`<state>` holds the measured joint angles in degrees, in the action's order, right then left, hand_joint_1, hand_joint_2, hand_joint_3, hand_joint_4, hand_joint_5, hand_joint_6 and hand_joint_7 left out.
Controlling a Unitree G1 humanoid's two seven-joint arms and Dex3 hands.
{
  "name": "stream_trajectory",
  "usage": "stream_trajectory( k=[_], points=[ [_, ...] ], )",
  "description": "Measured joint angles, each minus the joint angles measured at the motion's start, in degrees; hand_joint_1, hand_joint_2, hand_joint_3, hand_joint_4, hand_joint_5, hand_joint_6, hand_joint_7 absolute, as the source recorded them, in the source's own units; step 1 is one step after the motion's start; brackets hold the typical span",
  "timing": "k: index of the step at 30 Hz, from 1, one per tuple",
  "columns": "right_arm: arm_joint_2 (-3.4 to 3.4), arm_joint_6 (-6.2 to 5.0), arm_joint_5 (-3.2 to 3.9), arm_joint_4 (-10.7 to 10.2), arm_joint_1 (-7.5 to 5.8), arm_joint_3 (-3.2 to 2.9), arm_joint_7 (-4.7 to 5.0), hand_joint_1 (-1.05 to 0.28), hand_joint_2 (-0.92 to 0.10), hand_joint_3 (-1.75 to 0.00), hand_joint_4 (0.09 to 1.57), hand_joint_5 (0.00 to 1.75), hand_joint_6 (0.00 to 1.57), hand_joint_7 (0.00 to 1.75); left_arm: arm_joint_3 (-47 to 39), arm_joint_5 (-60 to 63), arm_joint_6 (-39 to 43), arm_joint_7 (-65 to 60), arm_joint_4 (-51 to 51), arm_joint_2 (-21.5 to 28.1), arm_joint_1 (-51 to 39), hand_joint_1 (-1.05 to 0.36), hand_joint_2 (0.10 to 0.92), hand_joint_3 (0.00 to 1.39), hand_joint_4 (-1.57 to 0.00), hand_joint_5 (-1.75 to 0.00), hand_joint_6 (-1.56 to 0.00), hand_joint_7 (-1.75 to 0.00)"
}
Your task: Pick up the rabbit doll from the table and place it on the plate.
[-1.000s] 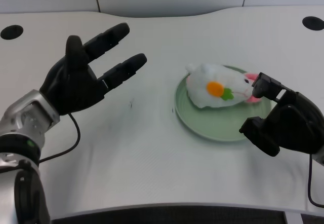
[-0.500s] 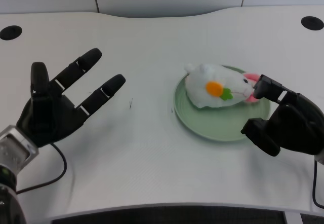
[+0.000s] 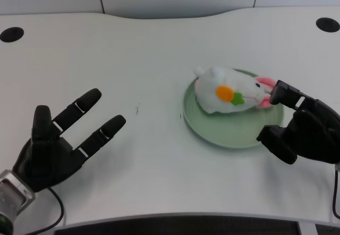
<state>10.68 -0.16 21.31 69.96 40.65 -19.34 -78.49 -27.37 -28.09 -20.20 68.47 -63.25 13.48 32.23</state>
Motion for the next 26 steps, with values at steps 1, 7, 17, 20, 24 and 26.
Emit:
stream_trajectory(
  k=[1,7,17,20,24,26],
  points=[
    [0.0,0.01,0.0,0.0,0.0,0.0,0.0,-0.55,-0.92,-0.03,1.03,1.75,0.83,1.75,0.0,-0.1,0.03,0.0,0.02,0.0,0.0,-0.83,0.921,0.64,-0.45,-0.12,-0.32,-0.02],
    [0.0,0.03,0.01,0.0,0.0,-0.01,0.18,-0.55,-0.92,-0.03,1.03,1.75,0.84,1.75,0.43,-0.27,1.14,0.03,-0.47,0.02,0.03,-0.82,0.921,0.65,-0.46,-0.12,-0.32,-0.02],
    [0.0,-1.06,0.0,0.0,0.0,-0.04,0.86,-0.57,-0.92,-0.06,1.02,1.75,0.83,1.75,1.5,0.31,3.57,0.02,-3.34,0.09,1.92,-0.83,0.921,0.63,-0.54,-0.14,-0.37,-0.03],
    [0.02,-1.08,-0.02,0.01,0.0,-0.03,0.86,-0.59,-0.92,-0.05,1.02,1.75,0.83,1.75,1.56,0.31,3.76,0.02,-3.85,0.14,2.02,-0.83,0.921,0.63,-0.55,-0.14,-0.37,-0.03],
    [0.12,-1.08,-0.03,0.06,0.0,-0.04,0.87,-0.58,-0.92,-0.04,1.03,1.75,0.84,1.75,1.77,0.31,3.74,0.03,-4.34,0.15,2.02,-0.82,0.921,0.63,-0.54,-0.13,-0.37,-0.02],
    [0.12,-1.08,-0.02,0.12,0.0,-0.04,0.95,-0.58,-0.92,-0.04,1.03,1.75,0.84,1.75,1.79,0.31,3.74,0.03,-4.37,0.16,2.02,-0.83,0.921,0.62,-0.55,-0.13,-0.38,-0.02]
  ],
)
